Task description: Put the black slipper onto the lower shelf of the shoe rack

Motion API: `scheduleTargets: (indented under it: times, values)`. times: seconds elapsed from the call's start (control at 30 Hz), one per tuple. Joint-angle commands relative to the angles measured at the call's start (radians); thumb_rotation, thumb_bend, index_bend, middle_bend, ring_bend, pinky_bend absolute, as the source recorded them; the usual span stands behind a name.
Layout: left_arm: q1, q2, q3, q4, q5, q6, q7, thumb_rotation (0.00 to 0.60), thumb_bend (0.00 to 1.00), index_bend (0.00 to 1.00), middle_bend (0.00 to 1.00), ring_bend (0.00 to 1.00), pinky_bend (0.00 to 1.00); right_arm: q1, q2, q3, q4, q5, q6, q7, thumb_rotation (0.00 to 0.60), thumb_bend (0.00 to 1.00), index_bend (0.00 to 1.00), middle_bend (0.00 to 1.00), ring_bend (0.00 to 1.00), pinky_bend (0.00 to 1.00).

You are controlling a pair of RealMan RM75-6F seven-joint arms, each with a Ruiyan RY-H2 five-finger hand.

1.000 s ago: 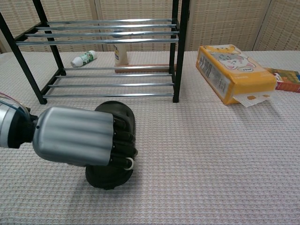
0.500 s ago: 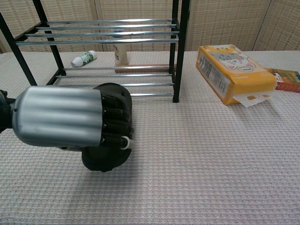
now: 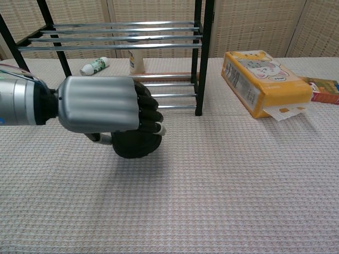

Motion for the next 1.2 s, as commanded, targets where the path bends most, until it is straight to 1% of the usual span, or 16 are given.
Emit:
scheduleTargets:
  times: [0.03,0.1,0.23,0.4,0.57,0.67,0.83,1.2]
  values:
    - [-0.007,-0.014,-0.017,0.032,-0.024,-0.016,-0.005,0.600,0.23,0.50,0.33,0.28,0.49,-0.002,0.001,0.000,0.000,-0.001,0.002,0.000,0.600,0.22,0.00,0.20,0.15,0.09]
    - [-0.010,-0.021,-0.024,0.063,-0.038,-0.022,-0.005,0.600,0.23,0.49,0.33,0.28,0.49,-0.004,0.001,-0.001,0.000,0.000,0.002,-0.001,0.600,0.22,0.00,0.20,0.15,0.09]
    - [-0.019,-0.057,-0.038,0.169,-0.058,-0.016,-0.032,0.600,0.23,0.48,0.33,0.28,0.49,-0.006,0.000,-0.001,0.000,-0.001,0.003,-0.002,0.600,0.22,0.00,0.20,0.15,0.09]
    - [-0.040,-0.099,-0.025,0.293,-0.038,0.013,-0.083,0.600,0.23,0.46,0.33,0.28,0.49,-0.007,0.002,0.001,-0.002,0.000,0.003,-0.003,0.600,0.22,0.00,0.20,0.15,0.09]
    - [-0.050,-0.139,-0.009,0.394,-0.025,0.044,-0.121,0.600,0.23,0.45,0.33,0.28,0.49,-0.008,0.002,0.001,-0.001,0.002,0.001,-0.003,0.600,0.22,0.00,0.20,0.15,0.09]
    - [-0.054,-0.161,0.003,0.441,-0.017,0.063,-0.135,0.600,0.23,0.45,0.33,0.28,0.49,-0.008,0.002,0.003,-0.001,0.005,0.000,-0.002,0.600,0.22,0.00,0.20,0.15,0.09]
    - [-0.057,-0.190,0.016,0.490,-0.015,0.081,-0.147,0.600,0.23,0.44,0.32,0.28,0.49,-0.008,0.001,0.003,-0.001,0.005,-0.002,-0.002,0.600,0.22,0.00,0.20,0.15,0.09]
    - [-0.081,-0.230,0.038,0.589,-0.025,0.073,-0.173,0.600,0.23,0.45,0.30,0.26,0.48,-0.008,-0.003,0.005,0.011,0.016,-0.010,0.004,0.600,0.22,0.00,0.20,0.15,0.09]
